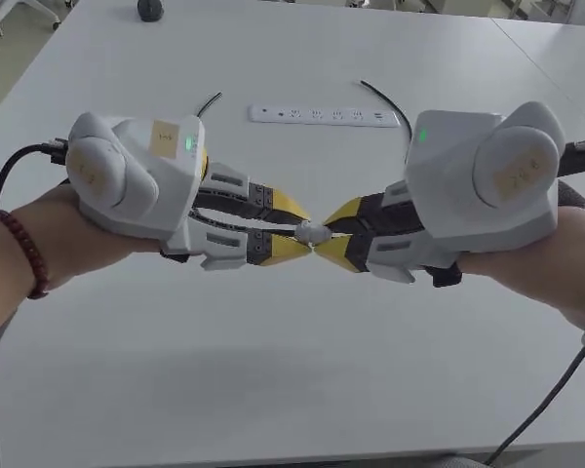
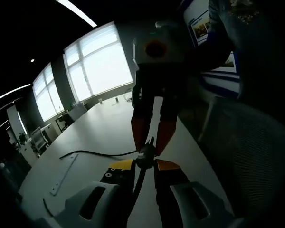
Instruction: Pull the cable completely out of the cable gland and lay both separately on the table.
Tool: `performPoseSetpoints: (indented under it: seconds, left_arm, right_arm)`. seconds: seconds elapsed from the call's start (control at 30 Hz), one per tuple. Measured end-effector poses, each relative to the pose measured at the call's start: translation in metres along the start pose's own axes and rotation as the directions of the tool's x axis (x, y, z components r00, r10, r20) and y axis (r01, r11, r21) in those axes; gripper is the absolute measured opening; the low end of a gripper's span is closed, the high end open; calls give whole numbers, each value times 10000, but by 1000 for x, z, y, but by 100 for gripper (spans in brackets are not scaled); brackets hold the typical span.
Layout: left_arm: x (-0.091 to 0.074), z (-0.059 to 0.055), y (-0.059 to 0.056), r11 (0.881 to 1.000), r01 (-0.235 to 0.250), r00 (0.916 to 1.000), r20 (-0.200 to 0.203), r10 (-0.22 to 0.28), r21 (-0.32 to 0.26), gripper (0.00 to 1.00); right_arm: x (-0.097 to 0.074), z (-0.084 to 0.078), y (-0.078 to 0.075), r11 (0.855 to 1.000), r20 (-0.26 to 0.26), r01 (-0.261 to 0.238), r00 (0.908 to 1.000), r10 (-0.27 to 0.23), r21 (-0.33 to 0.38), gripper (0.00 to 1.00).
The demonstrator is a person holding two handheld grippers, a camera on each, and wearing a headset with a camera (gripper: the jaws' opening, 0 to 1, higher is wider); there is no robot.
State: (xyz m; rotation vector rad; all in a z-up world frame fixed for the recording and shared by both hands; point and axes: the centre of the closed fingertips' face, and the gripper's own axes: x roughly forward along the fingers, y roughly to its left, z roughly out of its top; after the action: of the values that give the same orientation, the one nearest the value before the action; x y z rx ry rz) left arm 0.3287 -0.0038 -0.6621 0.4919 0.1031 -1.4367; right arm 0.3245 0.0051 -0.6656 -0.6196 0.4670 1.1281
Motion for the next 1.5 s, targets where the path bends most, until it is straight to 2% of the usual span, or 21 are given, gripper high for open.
performPoseSetpoints:
  seconds: [0.2,0.37,0.5,0.7,0.87,1.0,1.17,1.2,1.23,1.37,1.43,1.47,1.5]
  left_arm:
    - [-1,0,-2,10000,24,10000,-48,-23,53,17]
    - [-3,2,-4,10000,64,9999,96,-64,50,17]
    - [-5,4,-5,9998,23,9998,186,-27,173,17]
    - [-6,5,-4,9999,-57,9994,344,62,-120,16]
    - [-7,6,-2,9998,-199,9992,349,202,-87,16]
    - [-8,7,1,9985,-369,9983,432,387,-409,16]
    - [-9,9,4,9972,-484,9981,365,505,-563,16]
    - [-9,9,4,9961,-513,9978,379,541,-721,16]
    - [-10,10,5,9950,-557,9976,374,589,-833,16]
    - [-10,10,7,9912,-679,9969,306,718,-1137,16]
    - [-11,12,9,9879,-737,9963,339,790,-1362,16]
    - [-11,12,10,9849,-749,9962,324,809,-1559,16]
    - [-11,13,11,9828,-782,9958,337,850,-1672,16]
  right_arm:
    - [-1,0,2,9999,37,-56,10000,57,-126,8]
    - [-2,2,3,9993,173,-152,9997,158,-341,8]
    - [-4,3,5,9960,266,-105,9996,129,-882,8]
    - [-4,5,5,9913,285,-27,9996,65,-1315,7]
    - [-4,7,2,9867,313,101,9995,-51,-1620,7]
    - [-4,8,-1,9840,348,199,9993,-139,-1773,7]
    - [-5,10,-3,9760,430,381,9986,-296,-2143,7]
    - [-6,10,-3,9727,451,455,9983,-362,-2274,7]
    - [-6,12,-6,9577,500,692,9971,-575,-2793,7]
    - [-6,13,-6,9341,556,1043,9943,-907,-3415,7]
    - [-8,15,-8,9115,612,1313,9913,-1166,-3897,7]
    - [-8,16,-8,8948,599,1428,9897,-1296,-4229,7]
    - [-8,16,-9,8705,616,1596,9871,-1480,-4655,7]
